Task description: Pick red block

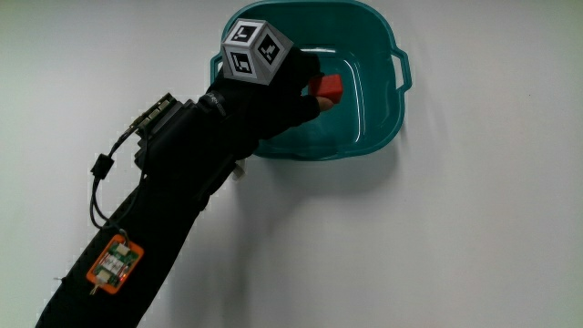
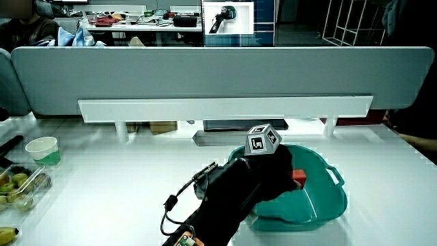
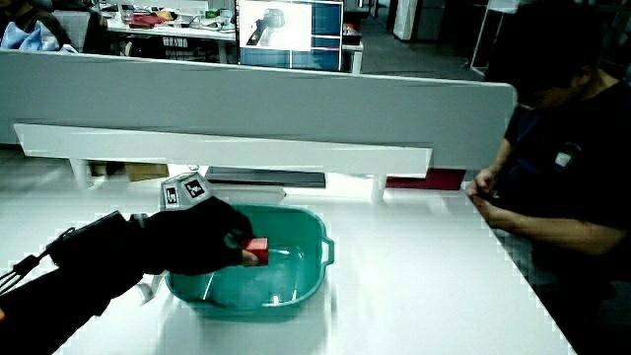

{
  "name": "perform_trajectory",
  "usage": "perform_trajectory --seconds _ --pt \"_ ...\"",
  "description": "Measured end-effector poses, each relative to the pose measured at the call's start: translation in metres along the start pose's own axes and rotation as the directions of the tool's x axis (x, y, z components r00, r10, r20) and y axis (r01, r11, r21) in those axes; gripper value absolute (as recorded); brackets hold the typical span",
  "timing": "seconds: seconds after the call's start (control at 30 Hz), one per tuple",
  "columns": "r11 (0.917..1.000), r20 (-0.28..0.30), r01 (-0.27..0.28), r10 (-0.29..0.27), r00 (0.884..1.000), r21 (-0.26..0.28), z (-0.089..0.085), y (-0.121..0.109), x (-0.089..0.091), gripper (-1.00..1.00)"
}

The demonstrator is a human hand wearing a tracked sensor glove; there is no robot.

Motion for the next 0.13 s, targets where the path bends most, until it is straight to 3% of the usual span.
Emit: perform_trajectory --seconds 0.13 --pt "0.9995 -0.008 0.032 -0.032 0.999 -0.006 0.0053 -0.0095 0.0117 1.0"
